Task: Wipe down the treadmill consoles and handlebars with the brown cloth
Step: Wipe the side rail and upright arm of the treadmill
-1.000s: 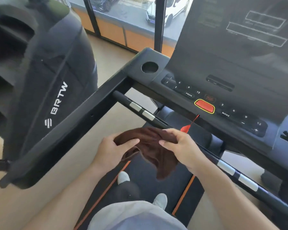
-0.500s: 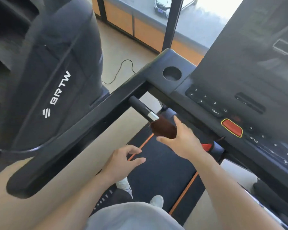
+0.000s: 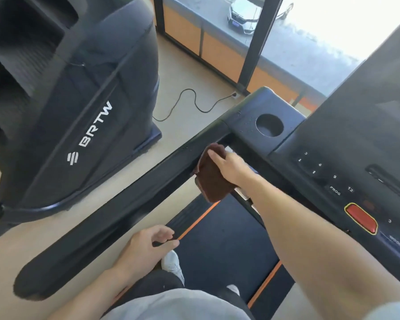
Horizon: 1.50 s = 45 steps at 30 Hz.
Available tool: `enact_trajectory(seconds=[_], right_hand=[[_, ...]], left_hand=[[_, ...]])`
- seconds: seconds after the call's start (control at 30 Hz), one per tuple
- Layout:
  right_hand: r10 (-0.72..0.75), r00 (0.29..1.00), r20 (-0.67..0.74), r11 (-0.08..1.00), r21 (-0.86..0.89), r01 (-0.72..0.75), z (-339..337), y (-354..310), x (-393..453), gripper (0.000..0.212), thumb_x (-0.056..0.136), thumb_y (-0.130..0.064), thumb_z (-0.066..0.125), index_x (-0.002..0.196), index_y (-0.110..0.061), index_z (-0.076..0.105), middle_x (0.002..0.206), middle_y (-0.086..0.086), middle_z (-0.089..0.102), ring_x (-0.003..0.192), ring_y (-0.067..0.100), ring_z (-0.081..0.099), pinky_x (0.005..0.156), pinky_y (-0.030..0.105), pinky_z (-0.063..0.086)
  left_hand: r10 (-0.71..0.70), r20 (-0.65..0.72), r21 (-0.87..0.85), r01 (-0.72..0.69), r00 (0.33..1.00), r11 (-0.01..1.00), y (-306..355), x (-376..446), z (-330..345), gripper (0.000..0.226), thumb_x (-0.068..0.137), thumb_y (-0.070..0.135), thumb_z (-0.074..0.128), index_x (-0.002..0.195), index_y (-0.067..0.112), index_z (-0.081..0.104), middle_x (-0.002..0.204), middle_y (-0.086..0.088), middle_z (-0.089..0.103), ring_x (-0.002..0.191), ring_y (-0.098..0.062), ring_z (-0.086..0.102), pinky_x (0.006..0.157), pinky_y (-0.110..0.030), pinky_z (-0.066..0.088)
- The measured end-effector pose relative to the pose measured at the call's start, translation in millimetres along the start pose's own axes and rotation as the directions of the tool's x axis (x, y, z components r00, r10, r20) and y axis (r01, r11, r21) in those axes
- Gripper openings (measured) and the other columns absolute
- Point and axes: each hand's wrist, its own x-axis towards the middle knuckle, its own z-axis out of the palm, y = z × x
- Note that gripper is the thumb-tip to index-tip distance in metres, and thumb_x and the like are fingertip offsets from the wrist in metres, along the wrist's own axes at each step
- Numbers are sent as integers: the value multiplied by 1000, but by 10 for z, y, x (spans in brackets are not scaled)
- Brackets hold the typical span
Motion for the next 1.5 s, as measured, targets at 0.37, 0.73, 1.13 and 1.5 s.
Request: enact_trajectory(seconds=[0.37, 0.73, 1.13, 1.5], right_hand=[[68, 944, 323, 984, 132, -116, -198, 620, -306, 58, 70, -62, 84, 111, -25, 70, 99, 0, 80, 88, 22, 78, 93, 41, 61], [-10, 970, 244, 1000, -8, 13, -474, 1563, -1266, 19, 88, -36, 79, 94, -32, 61, 80, -15, 68, 70, 2, 66, 58, 14, 49], [-145, 983, -113, 909, -407, 87, -206, 1806, -1708, 54, 90, -49, 65, 136, -27, 45, 109, 0, 67, 93, 27, 68, 75, 39, 56], [-644, 763, -65, 764, -102, 637, 318, 928, -2295, 76, 73, 7, 63, 137, -34, 62, 137, -22, 62, 134, 9, 55, 110, 36, 45]], left_hand=[[85, -128, -42, -91, 988, 995, 439, -459, 506, 13, 88, 41, 76, 98, 34, 72, 97, 20, 75, 93, 14, 64, 80, -8, 50], [73, -132, -217, -101, 989, 971, 547, -1052, 1726, 14, 84, 41, 78, 95, 32, 75, 97, 17, 76, 97, 1, 69, 95, -25, 53], [24, -55, -218, -35, 998, 975, 492, -1223, 1972, 22, 87, 50, 72, 106, 39, 68, 105, 23, 71, 103, 8, 64, 98, -27, 54], [-44, -32, -834, -2, 999, 551, 683, -977, 923, 58, 88, 69, 54, 111, 20, 75, 115, 1, 77, 116, -16, 68, 106, -37, 48]])
